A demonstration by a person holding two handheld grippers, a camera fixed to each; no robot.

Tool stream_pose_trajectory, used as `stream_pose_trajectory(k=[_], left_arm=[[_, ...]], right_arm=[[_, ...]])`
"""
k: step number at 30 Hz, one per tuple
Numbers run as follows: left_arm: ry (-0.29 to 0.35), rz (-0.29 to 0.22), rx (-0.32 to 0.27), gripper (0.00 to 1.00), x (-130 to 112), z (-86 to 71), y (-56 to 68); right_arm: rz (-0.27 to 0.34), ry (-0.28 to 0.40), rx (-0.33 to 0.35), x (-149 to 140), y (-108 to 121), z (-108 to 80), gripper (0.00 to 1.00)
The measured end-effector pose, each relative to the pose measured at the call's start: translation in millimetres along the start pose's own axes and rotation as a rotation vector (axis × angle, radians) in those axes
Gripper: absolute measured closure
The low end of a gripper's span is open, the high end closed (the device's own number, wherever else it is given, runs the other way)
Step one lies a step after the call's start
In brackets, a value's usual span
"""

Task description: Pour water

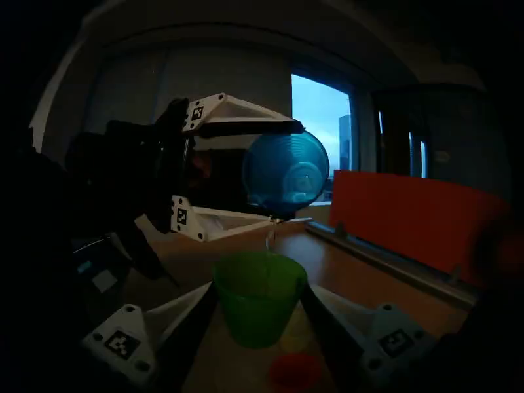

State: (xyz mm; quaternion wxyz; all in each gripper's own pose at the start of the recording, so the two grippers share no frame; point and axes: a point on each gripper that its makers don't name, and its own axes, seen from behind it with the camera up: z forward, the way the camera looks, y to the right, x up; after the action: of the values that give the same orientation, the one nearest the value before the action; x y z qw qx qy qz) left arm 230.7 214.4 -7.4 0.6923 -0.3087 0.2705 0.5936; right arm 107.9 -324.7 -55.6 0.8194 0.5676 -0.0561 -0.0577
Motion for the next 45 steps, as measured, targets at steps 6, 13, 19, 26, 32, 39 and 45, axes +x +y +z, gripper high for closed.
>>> stream_pose_trajectory(k=[6, 13, 19, 26, 32, 39, 45], left_arm=[[-0.001, 0.018, 0.0, 0.12, -0.3, -0.5, -1.3], [-0.008, 0.05, 0.001, 0.12, -1.7, -0.9, -2.4], [-0.01, 0.069, 0.006, 0.12, -1.0, -0.5, -3.6], [-0.01, 0.086, 0.008, 0.12, 0.7, -1.3, -4.5], [-0.009, 0.096, 0.011, 0.12, 2.0, -2.1, -5.9], [-0.007, 0.111, 0.014, 0.12, 3.9, -3.1, -6.6], [-0.006, 0.127, 0.018, 0.12, 4.9, -2.1, -8.4]], right_arm=[[0.001, 0.0, 0.0, 0.3, 0.0, 0.0, 0.06], [0.0, 0.0, -0.002, -0.6, 0.6, -0.7, 0.06], [0.0, 0.0, -0.004, -0.4, 2.2, -1.5, 0.06], [0.0, 0.001, -0.007, -1.2, 3.5, -1.6, 0.06], [-0.002, 0.002, -0.007, -1.6, 3.5, -1.4, 0.06], [-0.003, 0.003, -0.01, -1.4, 4.1, -2.6, 0.06], [-0.004, 0.004, -0.012, -0.3, 4.4, -3.0, 0.06]])
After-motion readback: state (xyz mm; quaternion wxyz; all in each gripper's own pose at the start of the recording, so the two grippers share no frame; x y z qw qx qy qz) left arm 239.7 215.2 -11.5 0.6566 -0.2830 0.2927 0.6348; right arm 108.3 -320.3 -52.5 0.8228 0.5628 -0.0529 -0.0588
